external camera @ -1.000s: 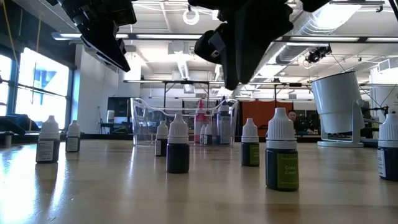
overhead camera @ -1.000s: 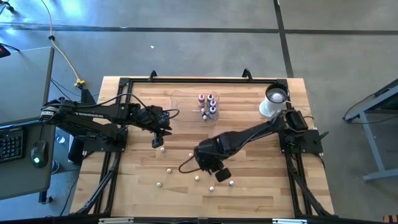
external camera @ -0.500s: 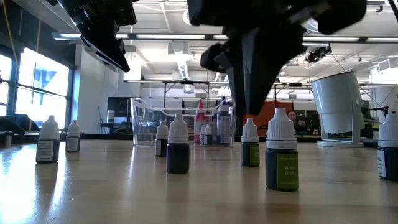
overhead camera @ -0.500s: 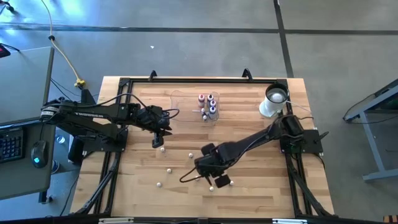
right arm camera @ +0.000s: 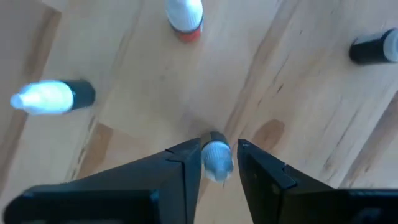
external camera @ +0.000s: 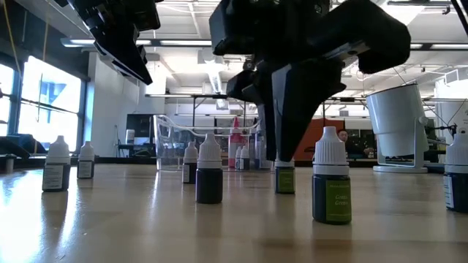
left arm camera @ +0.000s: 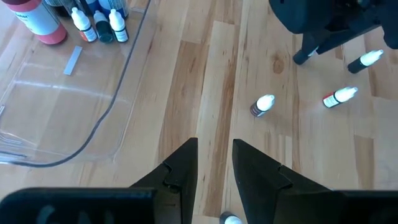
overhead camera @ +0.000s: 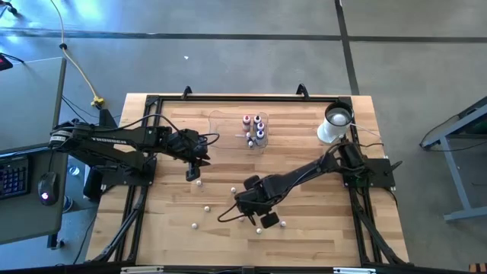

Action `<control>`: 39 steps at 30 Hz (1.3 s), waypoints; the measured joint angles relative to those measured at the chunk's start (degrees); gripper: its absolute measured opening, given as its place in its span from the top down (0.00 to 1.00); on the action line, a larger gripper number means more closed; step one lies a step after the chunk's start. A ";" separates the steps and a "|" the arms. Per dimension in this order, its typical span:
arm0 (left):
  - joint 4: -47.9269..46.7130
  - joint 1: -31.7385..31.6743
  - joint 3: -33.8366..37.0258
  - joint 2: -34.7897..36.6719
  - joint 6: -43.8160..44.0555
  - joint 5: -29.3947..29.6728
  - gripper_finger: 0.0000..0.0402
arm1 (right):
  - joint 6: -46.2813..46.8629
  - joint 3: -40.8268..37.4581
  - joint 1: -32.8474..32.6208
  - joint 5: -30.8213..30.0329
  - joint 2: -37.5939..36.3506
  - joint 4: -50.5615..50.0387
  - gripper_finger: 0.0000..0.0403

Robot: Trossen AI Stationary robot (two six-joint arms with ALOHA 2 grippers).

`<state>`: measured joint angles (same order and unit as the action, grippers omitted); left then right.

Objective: Pick & Place food coloring
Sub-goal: Put the small green food coloring bottle into the transparent bin

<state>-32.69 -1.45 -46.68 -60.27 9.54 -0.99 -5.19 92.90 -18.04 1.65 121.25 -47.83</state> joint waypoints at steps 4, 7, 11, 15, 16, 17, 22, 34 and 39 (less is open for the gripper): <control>0.00 -0.01 0.00 0.02 0.00 -0.04 0.75 | -0.24 0.00 0.91 0.56 0.00 0.08 0.85; 0.00 0.00 0.00 0.00 0.00 -0.07 0.75 | -1.31 0.02 2.22 1.65 -0.02 0.07 0.91; 0.00 -0.02 0.00 0.00 0.00 -0.07 0.75 | -2.45 -0.02 4.10 2.25 0.01 -0.79 0.99; -0.04 -0.02 0.00 0.02 -0.02 -0.07 0.75 | -5.31 -0.07 5.70 2.30 -0.36 -0.54 1.00; -0.10 0.00 0.00 0.00 0.00 -0.07 0.75 | -5.60 -0.07 6.09 2.29 -0.50 -0.59 1.00; -0.27 -0.02 0.00 0.00 0.00 -0.07 0.75 | -5.55 -0.07 6.45 2.10 -0.62 -0.54 1.00; -0.50 -0.02 0.00 0.00 -0.01 -0.07 0.75 | -2.31 -0.06 7.34 -1.56 -0.90 -2.61 0.94; -0.48 0.00 0.00 0.00 0.44 -0.07 0.75 | 13.91 0.04 3.74 -1.77 -4.29 -30.48 0.73; -0.47 0.00 0.00 0.00 1.39 -0.11 0.75 | 22.86 0.04 1.72 -4.77 -7.06 -38.45 0.72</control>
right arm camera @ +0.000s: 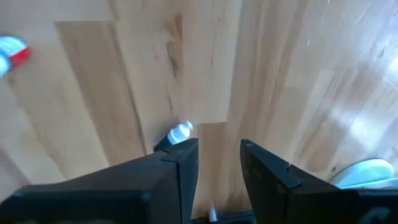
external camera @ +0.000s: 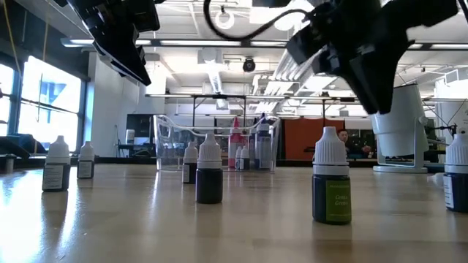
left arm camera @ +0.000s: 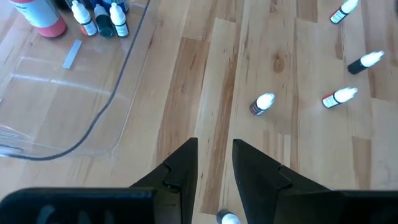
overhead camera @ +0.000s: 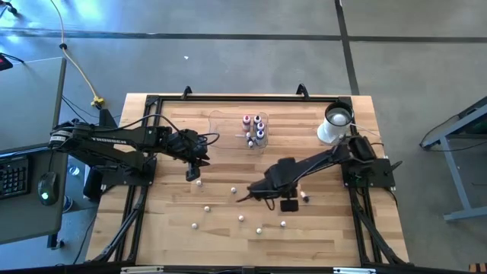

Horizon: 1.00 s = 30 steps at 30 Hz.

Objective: Pick & Place food coloring
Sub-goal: Put the small green food coloring bottle into the transparent bin

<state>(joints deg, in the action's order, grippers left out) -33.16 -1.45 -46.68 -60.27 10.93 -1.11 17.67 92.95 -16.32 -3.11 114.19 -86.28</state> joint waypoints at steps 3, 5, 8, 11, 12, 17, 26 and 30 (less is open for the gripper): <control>-0.01 0.00 0.00 0.00 0.01 -0.28 0.75 | 0.50 0.00 -1.31 0.49 -1.61 0.53 0.72; 0.00 0.00 0.00 0.02 0.01 -0.29 0.75 | 0.47 -0.19 -2.05 0.56 -2.49 0.80 0.72; -0.08 0.00 0.00 0.00 0.05 -0.30 0.75 | 1.36 -4.04 -2.58 0.71 -5.64 2.61 0.72; -0.23 0.00 0.00 0.00 -0.01 -0.30 0.75 | 4.35 -12.60 -1.93 1.87 -10.73 6.88 0.72; -0.23 0.00 0.00 0.00 0.01 -0.31 0.75 | 5.76 -15.80 -1.46 2.44 -12.81 8.36 0.72; -0.19 0.00 0.00 0.00 -0.05 -0.34 0.75 | 8.99 -30.41 0.42 2.88 -23.14 24.18 0.72; 0.06 0.00 0.00 0.00 0.05 -0.46 0.75 | 8.43 -47.62 -2.46 10.72 -29.33 41.11 0.72; 0.08 0.00 0.00 0.00 1.10 -0.46 0.75 | 9.33 -51.73 -4.80 10.06 -29.03 46.73 0.72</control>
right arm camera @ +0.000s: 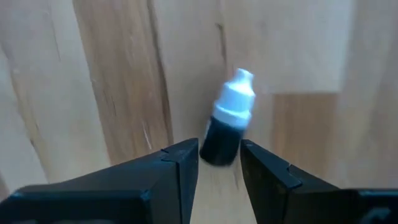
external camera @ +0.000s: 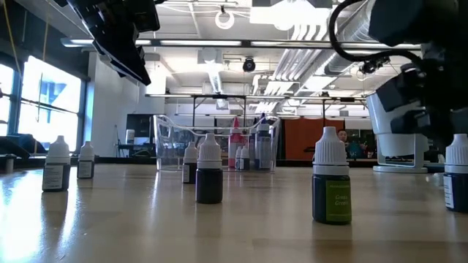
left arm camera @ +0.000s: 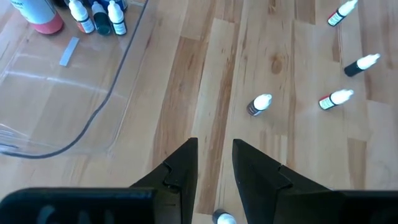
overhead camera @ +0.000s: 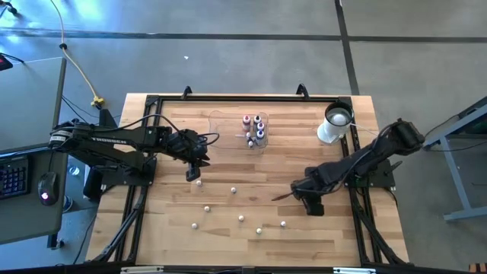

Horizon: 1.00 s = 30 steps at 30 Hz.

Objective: Pick & Place food coloring
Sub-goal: Put the small green food coloring bottle into the transparent bin

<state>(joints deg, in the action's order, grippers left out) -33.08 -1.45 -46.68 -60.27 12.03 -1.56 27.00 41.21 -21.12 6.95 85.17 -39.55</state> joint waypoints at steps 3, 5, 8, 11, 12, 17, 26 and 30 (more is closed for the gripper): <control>0.09 0.00 0.00 0.00 0.45 0.02 0.75 | 0.35 -2.61 -0.68 -0.97 -0.12 5.97 0.72; 0.21 0.00 0.00 0.00 0.50 0.02 0.75 | 1.42 -3.89 -0.77 -1.29 -0.31 7.82 0.72; 0.39 0.00 0.00 -0.02 0.51 0.04 0.75 | 3.05 -5.08 -1.14 -3.44 -0.39 8.97 0.72; 0.48 0.00 0.00 -0.02 0.51 0.08 0.75 | 4.14 -5.97 -1.32 -6.21 -0.41 9.96 0.72; 0.50 0.00 0.00 -0.02 0.51 0.11 0.75 | 4.11 -6.18 -1.30 -6.65 -0.42 10.55 0.73; 0.48 0.00 0.00 -0.02 0.51 0.24 0.75 | 1.12 -6.25 -1.21 -7.84 -0.51 12.63 0.81; 0.46 0.00 0.00 -0.02 0.31 1.80 0.75 | -10.84 -6.45 3.03 -25.13 -7.14 31.26 0.86; 0.50 0.00 0.02 -0.02 0.31 4.33 0.75 | -28.94 -6.43 9.32 -42.52 -8.13 53.00 0.84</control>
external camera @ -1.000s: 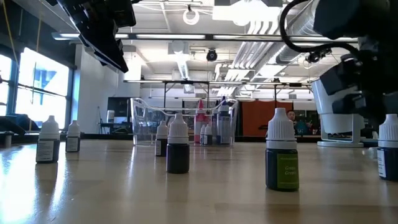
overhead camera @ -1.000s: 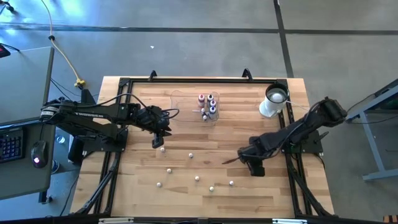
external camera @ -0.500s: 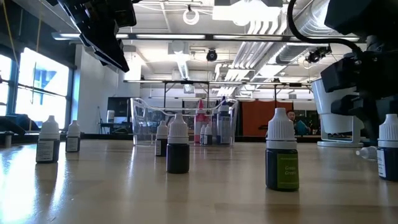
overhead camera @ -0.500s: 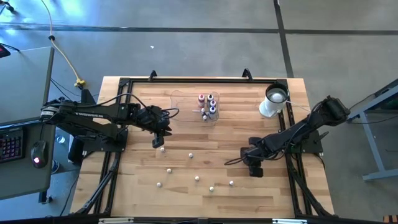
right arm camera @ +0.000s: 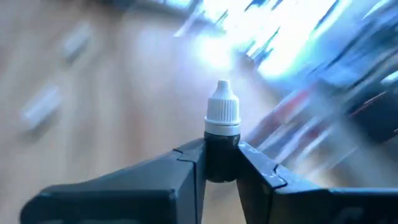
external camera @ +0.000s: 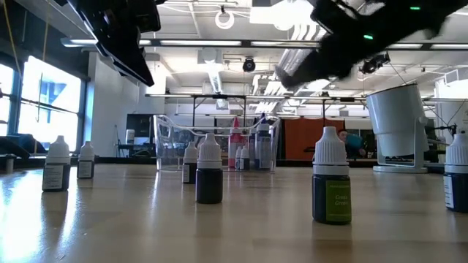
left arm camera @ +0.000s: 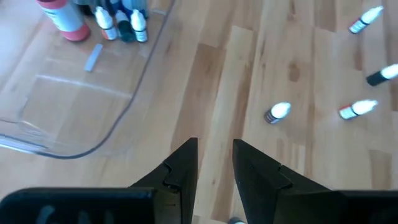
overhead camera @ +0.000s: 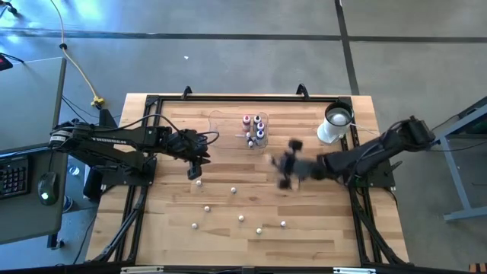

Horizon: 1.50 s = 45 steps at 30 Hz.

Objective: Pick & Place food coloring
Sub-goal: Put the small green food coloring bottle into the transparent bin, then put the small black food coloring bottle into the transparent bin

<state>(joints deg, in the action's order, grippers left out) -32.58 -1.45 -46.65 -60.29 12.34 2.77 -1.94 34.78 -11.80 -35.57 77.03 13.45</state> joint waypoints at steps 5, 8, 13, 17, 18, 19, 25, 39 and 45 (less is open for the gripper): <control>0.09 0.00 0.00 0.00 -0.02 1.29 0.75 | -11.70 0.66 13.87 14.23 -0.12 18.15 0.85; 0.09 0.00 0.00 0.00 0.00 1.29 0.75 | -7.67 5.20 22.02 26.12 1.40 13.20 0.85; 0.04 0.00 0.00 0.00 0.15 1.29 0.75 | -9.82 18.55 27.43 38.02 11.26 -5.47 0.85; 0.00 0.00 0.00 0.00 -0.02 1.29 0.75 | -15.72 30.75 27.70 36.12 20.27 -21.85 0.85; 0.00 0.00 0.00 0.00 -0.41 1.31 0.75 | -16.04 33.44 27.72 35.19 22.64 -24.19 0.85; 0.00 0.00 0.00 0.00 -1.19 1.33 0.75 | -16.12 35.83 27.72 34.47 24.80 -26.26 0.85; -0.83 0.00 0.02 -0.68 -4.70 1.48 0.75 | -18.39 49.49 27.33 32.63 37.22 -36.52 0.83; -0.73 -0.01 0.02 -1.87 -3.06 1.21 0.75 | -22.20 68.28 26.18 28.24 49.72 -55.07 0.66; -10.81 -0.02 -1.26 -1.86 -3.02 -5.69 0.75 | -22.39 77.41 23.43 24.65 46.03 -65.83 0.66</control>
<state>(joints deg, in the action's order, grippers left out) -43.39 -1.48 -47.92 -62.15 9.31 -2.92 -24.33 112.19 11.63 -10.92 123.06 -52.38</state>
